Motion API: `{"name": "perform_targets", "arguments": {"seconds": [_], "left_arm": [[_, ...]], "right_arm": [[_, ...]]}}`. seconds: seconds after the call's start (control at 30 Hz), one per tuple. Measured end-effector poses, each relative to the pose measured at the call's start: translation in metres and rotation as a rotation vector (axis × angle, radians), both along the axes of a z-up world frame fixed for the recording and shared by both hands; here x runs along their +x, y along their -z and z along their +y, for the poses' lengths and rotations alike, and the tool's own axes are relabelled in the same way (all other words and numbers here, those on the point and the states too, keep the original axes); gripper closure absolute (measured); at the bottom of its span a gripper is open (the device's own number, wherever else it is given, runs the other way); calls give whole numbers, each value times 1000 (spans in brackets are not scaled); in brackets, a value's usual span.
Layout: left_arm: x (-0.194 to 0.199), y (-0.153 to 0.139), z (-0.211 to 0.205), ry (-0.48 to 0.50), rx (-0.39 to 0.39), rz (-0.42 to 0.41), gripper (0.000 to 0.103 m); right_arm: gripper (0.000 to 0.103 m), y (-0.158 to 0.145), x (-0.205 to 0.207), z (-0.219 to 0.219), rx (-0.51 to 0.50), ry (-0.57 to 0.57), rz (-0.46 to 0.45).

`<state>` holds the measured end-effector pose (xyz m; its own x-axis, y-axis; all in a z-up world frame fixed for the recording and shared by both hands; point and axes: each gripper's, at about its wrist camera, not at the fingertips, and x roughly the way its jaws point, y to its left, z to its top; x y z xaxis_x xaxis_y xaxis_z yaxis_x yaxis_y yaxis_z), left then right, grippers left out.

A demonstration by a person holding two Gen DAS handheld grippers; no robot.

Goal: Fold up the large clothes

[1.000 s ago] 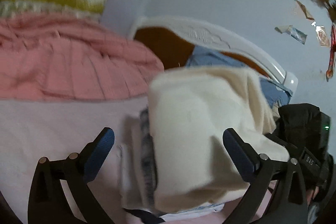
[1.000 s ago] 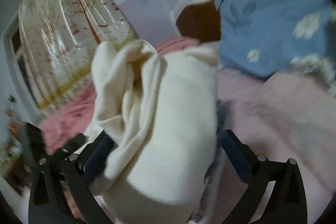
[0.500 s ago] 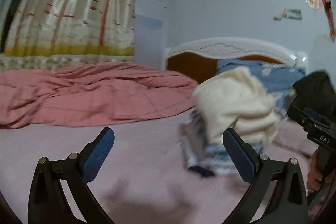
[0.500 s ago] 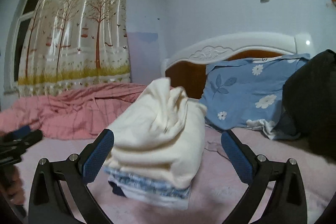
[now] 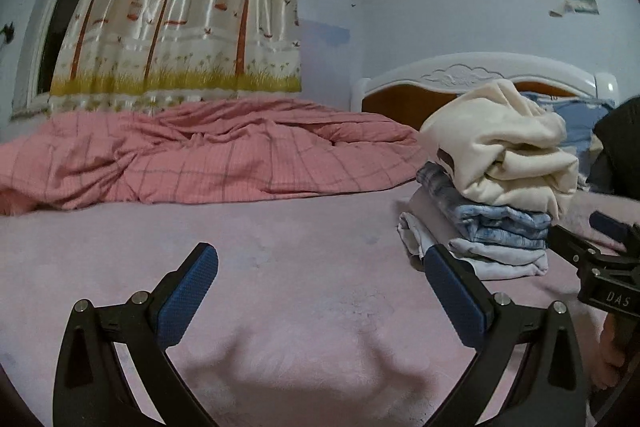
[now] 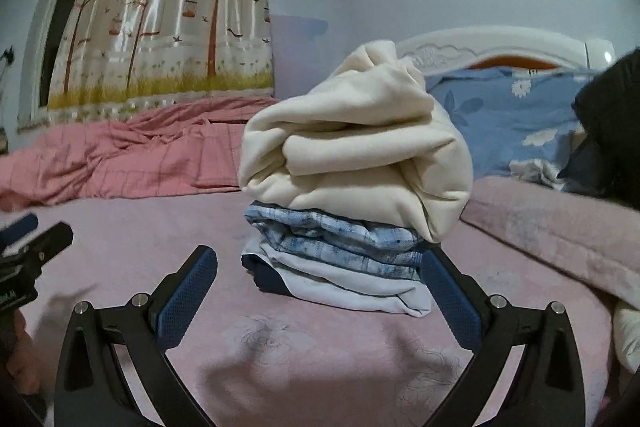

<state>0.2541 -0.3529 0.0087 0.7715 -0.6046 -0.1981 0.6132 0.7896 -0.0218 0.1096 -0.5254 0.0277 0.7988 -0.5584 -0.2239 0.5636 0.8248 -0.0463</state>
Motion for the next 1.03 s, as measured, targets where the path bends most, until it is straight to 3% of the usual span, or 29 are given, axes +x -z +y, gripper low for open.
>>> {"name": "perform_targets", "arguments": {"seconds": [0.27,0.57,1.03], "left_arm": [[-12,-2,0,-3,21,-65,0],[-14,-4,4,-5,6,-75,0],[-18,-5,4,0,8,-84,0]], "right_arm": [[0,0,-1,9,-68,-5,-5],[0,1,-7,-5,10,12,-24],[0,2,-8,-5,6,13,-14]]}}
